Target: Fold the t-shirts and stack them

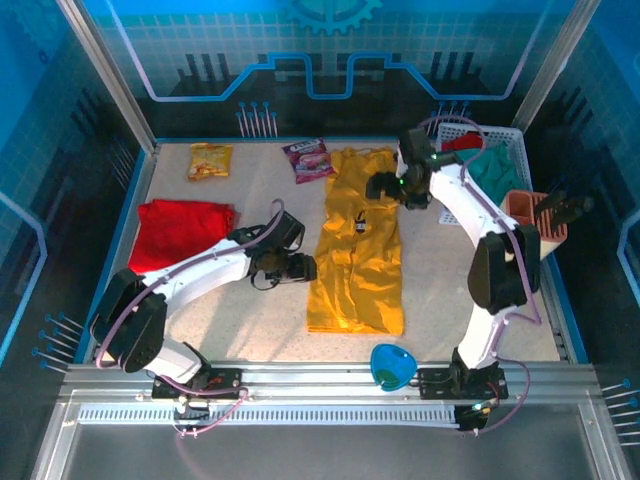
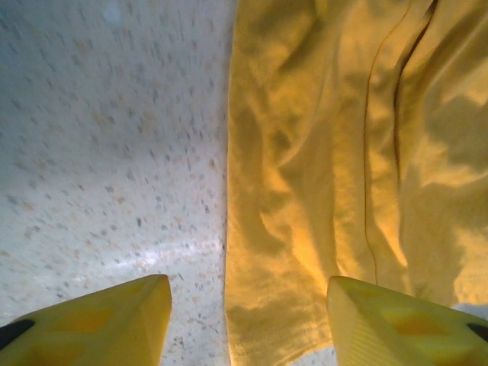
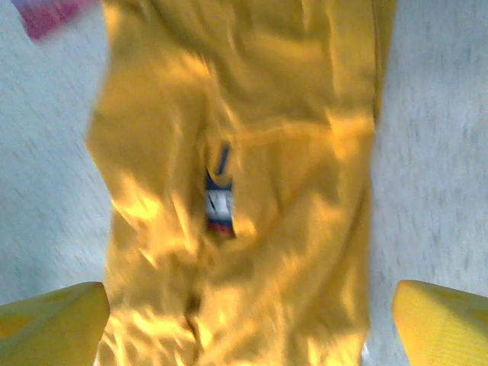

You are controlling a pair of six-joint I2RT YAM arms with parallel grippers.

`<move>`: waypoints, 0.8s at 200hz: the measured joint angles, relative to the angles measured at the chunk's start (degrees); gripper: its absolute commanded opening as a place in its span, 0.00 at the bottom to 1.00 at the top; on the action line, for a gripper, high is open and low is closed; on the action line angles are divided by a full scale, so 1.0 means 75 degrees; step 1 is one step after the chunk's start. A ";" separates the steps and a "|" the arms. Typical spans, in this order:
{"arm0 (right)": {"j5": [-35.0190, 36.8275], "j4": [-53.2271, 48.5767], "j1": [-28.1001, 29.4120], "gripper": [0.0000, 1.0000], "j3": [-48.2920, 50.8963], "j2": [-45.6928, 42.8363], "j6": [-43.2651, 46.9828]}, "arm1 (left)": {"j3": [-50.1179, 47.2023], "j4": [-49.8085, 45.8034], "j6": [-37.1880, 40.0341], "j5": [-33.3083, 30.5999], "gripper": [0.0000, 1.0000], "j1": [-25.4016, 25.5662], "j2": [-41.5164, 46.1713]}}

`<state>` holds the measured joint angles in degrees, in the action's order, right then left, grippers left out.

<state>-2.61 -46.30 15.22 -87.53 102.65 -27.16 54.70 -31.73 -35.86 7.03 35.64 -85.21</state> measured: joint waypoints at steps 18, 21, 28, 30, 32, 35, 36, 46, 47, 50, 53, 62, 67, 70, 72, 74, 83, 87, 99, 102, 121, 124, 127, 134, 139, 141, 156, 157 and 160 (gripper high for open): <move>-0.0323 0.0096 0.0003 0.85 0.1620 -0.0679 -0.0114 | -0.0539 0.0408 -0.0038 0.0638 0.51 -0.0009 0.0009; -0.0356 0.0108 0.0003 0.85 0.1886 -0.0793 -0.0114 | -0.0641 0.0493 -0.0076 0.0746 0.51 -0.0006 0.0015; -0.0458 0.0152 0.0015 0.85 0.2486 -0.1037 -0.0160 | -0.0903 0.0670 -0.0178 0.0968 0.51 0.0003 0.0047; -0.0487 0.0146 0.0017 0.85 0.2605 -0.1084 -0.0181 | -0.0985 0.0711 -0.0178 0.1020 0.51 0.0006 0.0064; -0.0513 0.0125 0.0023 0.85 0.2792 -0.1163 -0.0187 | -0.1061 0.0746 -0.0213 0.1084 0.51 0.0006 0.0076; -0.0536 0.0134 0.0032 0.84 0.3019 -0.1271 -0.0198 | -0.1166 0.0813 -0.0254 0.1154 0.51 0.0015 0.0099; -0.0548 0.0137 0.0032 0.84 0.3075 -0.1294 -0.0204 | -0.1192 0.0831 -0.0259 0.1174 0.51 0.0017 0.0108; -0.0644 0.0134 0.0064 0.83 0.3826 -0.1684 -0.0245 | -0.1547 0.1026 -0.0434 0.1384 0.52 0.0058 0.0221; -0.0653 0.0131 0.0067 0.82 0.3873 -0.1711 -0.0251 | -0.1594 0.1046 -0.0452 0.1408 0.52 0.0067 0.0239; -0.0691 0.0122 0.0073 0.82 0.4062 -0.1821 -0.0268 | -0.1679 0.1090 -0.0498 0.1443 0.52 0.0079 0.0277; -0.0720 0.0102 0.0082 0.81 0.4234 -0.1950 -0.0271 | -0.1763 0.1137 -0.0562 0.1498 0.53 0.0108 0.0318; -0.0781 0.0073 0.0111 0.79 0.4712 -0.2326 -0.0347 | -0.1996 0.1253 -0.0714 0.1594 0.55 0.0224 0.0449; -0.0833 0.0096 0.0119 0.77 0.4980 -0.2588 -0.0385 | -0.2095 0.1317 -0.0790 0.1638 0.55 0.0309 0.0522; -0.0871 0.0105 0.0128 0.76 0.5126 -0.2728 -0.0431 | -0.2142 0.1352 -0.0851 0.1649 0.55 0.0358 0.0560; -0.0892 0.0096 0.0128 0.76 0.5196 -0.2809 -0.0446 | -0.2177 0.1376 -0.0880 0.1667 0.56 0.0399 0.0586; -0.0906 0.0099 0.0131 0.75 0.5298 -0.2938 -0.0458 | -0.2206 0.1411 -0.0912 0.1673 0.56 0.0443 0.0609; -0.1011 0.0090 0.0134 0.71 0.5657 -0.3401 -0.0624 | -0.2317 0.1542 -0.1058 0.1705 0.57 0.0583 0.0688; -0.1067 0.0099 0.0134 0.70 0.5791 -0.3596 -0.0644 | -0.2361 0.1597 -0.1110 0.1719 0.57 0.0635 0.0708; -0.1215 0.0128 0.0160 0.66 0.6152 -0.4112 -0.0836 | -0.2512 0.1818 -0.1285 0.1743 0.58 0.0755 0.0726; -0.1247 0.0137 0.0169 0.64 0.6231 -0.4214 -0.0909 | -0.2547 0.1871 -0.1320 0.1740 0.58 0.0769 0.0726; -0.1518 0.0286 0.0274 0.62 0.6703 -0.4622 -0.1195 | -0.2728 0.2168 -0.1585 0.1746 0.57 0.0828 0.0694; -0.1547 0.0321 0.0297 0.62 0.6779 -0.4648 -0.1253 | -0.2731 0.2215 -0.1597 0.1751 0.57 0.0833 0.0673; -0.1585 0.0364 0.0332 0.62 0.6851 -0.4660 -0.1291 | -0.2734 0.2279 -0.1644 0.1760 0.57 0.0848 0.0629; -0.1655 0.0481 0.0423 0.62 0.7012 -0.4663 -0.1399 | -0.2734 0.2416 -0.1682 0.1763 0.56 0.0877 0.0530; -0.1687 0.0548 0.0493 0.62 0.7111 -0.4651 -0.1466 | -0.2728 0.2518 -0.1716 0.1769 0.56 0.0901 0.0446; -0.1708 0.0574 0.0545 0.62 0.7155 -0.4637 -0.1510 | -0.2722 0.2532 -0.1737 0.1766 0.56 0.0915 0.0402; -0.1754 0.0766 0.0868 0.62 0.7382 -0.4575 -0.1728 | -0.2652 0.2512 -0.1839 0.1766 0.54 0.0921 0.0265; -0.1754 0.0778 0.0883 0.61 0.7391 -0.4572 -0.1734 | -0.2643 0.2500 -0.1845 0.1763 0.54 0.0924 0.0259; -0.1769 0.0828 0.0944 0.61 0.7431 -0.4561 -0.1784 | -0.2623 0.2489 -0.1871 0.1763 0.53 0.0930 0.0239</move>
<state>-15.88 -40.10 22.31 -31.79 68.45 -40.53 35.03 -13.06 -49.89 20.25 42.61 -83.42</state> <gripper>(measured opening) 0.618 0.548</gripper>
